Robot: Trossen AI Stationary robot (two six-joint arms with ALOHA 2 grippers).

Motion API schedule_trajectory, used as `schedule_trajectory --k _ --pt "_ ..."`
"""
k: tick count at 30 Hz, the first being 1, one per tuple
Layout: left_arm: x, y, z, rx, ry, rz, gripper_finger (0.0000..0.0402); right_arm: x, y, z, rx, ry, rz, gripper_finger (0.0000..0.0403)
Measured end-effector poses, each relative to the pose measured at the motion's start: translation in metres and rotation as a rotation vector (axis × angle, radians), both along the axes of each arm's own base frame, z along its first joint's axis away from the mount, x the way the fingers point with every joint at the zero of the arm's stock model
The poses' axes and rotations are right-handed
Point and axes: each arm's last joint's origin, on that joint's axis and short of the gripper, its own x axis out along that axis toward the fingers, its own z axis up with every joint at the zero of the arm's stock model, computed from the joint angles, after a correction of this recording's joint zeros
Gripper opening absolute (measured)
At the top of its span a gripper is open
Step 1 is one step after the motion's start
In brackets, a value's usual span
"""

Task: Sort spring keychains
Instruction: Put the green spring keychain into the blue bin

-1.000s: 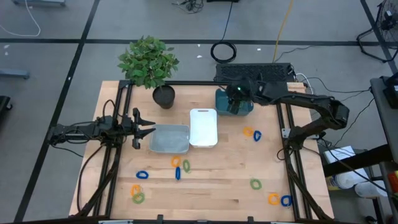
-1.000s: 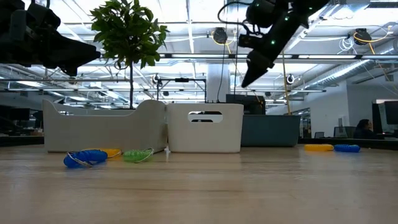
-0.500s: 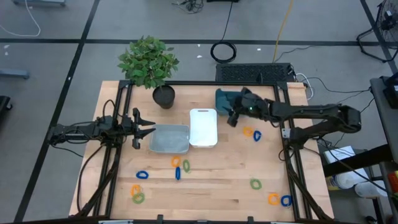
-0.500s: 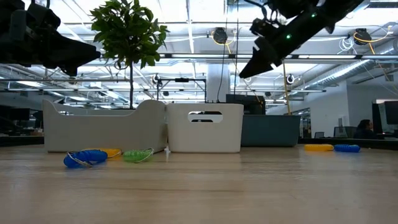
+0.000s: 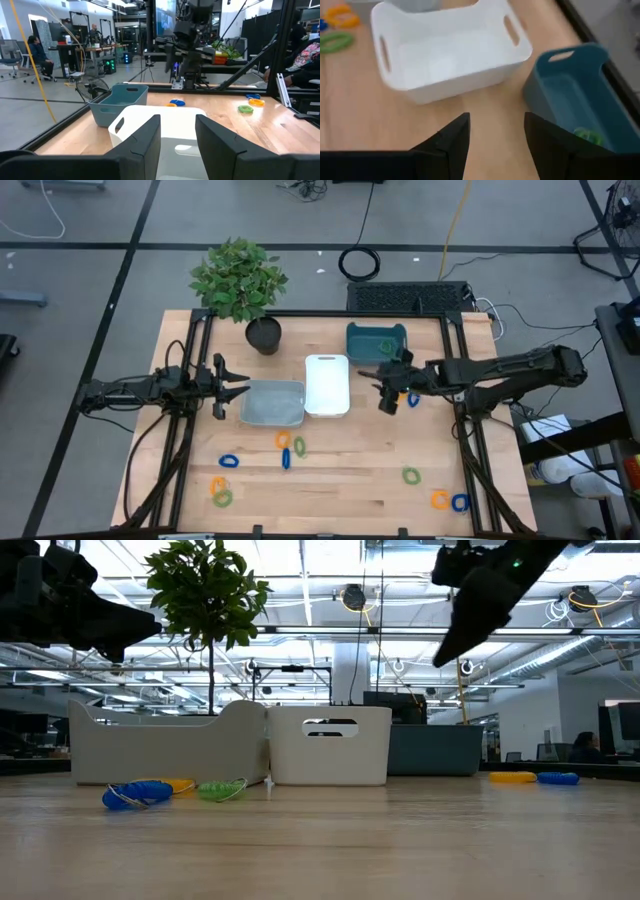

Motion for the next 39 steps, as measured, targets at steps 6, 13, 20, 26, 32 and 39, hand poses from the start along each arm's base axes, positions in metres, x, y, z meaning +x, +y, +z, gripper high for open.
schedule_trajectory --k 6,13,20,26,32,39 --pt "0.000 0.000 0.000 0.000 0.000 0.000 0.0131 -0.013 0.023 0.002 0.090 0.103 -0.021 0.0176" --pt "0.000 0.000 0.000 0.000 0.000 0.000 0.0131 -0.024 0.055 -0.002 0.257 0.144 -0.019 0.0176" --pt "0.000 0.000 0.000 0.000 0.000 0.000 0.0131 -0.040 0.085 -0.011 0.367 0.219 -0.099 0.0176" --pt "0.000 0.000 0.000 0.000 0.000 0.000 0.0131 -0.049 0.114 -0.019 0.446 0.230 -0.160 0.0176" --pt "0.000 0.000 0.000 0.000 0.000 0.000 0.0131 -0.056 0.143 -0.034 0.512 0.301 -0.210 0.0159" --pt "0.000 0.000 0.000 0.000 0.000 0.000 0.0131 -0.053 0.166 -0.056 0.520 0.332 -0.241 0.0147"
